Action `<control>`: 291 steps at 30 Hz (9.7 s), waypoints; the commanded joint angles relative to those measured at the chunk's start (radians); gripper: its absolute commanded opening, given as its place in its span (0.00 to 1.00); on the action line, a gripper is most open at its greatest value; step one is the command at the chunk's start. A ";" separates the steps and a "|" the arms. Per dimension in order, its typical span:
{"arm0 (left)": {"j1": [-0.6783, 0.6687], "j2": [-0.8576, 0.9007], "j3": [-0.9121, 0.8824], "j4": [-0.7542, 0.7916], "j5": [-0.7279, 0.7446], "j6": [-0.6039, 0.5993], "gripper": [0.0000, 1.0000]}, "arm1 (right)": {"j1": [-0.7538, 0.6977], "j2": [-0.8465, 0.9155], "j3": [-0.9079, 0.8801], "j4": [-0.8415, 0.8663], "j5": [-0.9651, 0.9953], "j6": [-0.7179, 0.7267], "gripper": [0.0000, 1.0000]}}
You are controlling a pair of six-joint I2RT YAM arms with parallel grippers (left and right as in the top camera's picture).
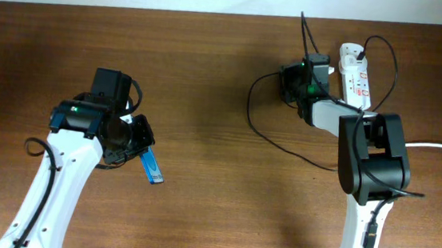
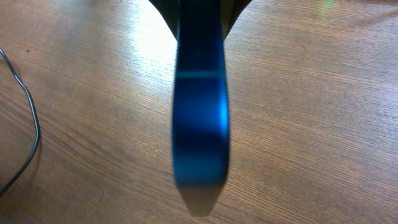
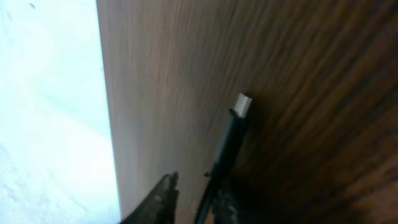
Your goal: Plug charger to phone and switch on socket
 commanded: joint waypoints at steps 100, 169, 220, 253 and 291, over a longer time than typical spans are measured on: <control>0.002 -0.002 0.009 0.808 0.945 -0.138 0.00 | 0.262 -0.692 -0.029 -1.309 -1.112 -1.721 0.04; 0.002 -0.002 0.009 0.741 0.892 -0.139 0.00 | 0.262 -0.692 -0.029 -1.356 -1.143 -1.558 0.04; 0.002 -0.002 0.009 0.744 0.847 -0.217 0.00 | 0.262 -0.692 -0.029 -1.347 -1.188 -1.477 0.04; 0.032 -0.002 0.009 0.749 0.854 -0.093 0.00 | 0.262 -0.691 -0.029 -1.286 -1.138 -1.471 0.04; 0.034 -0.002 0.009 0.812 0.862 -0.185 0.00 | 0.249 -0.691 -0.029 -1.236 -1.081 -1.461 0.04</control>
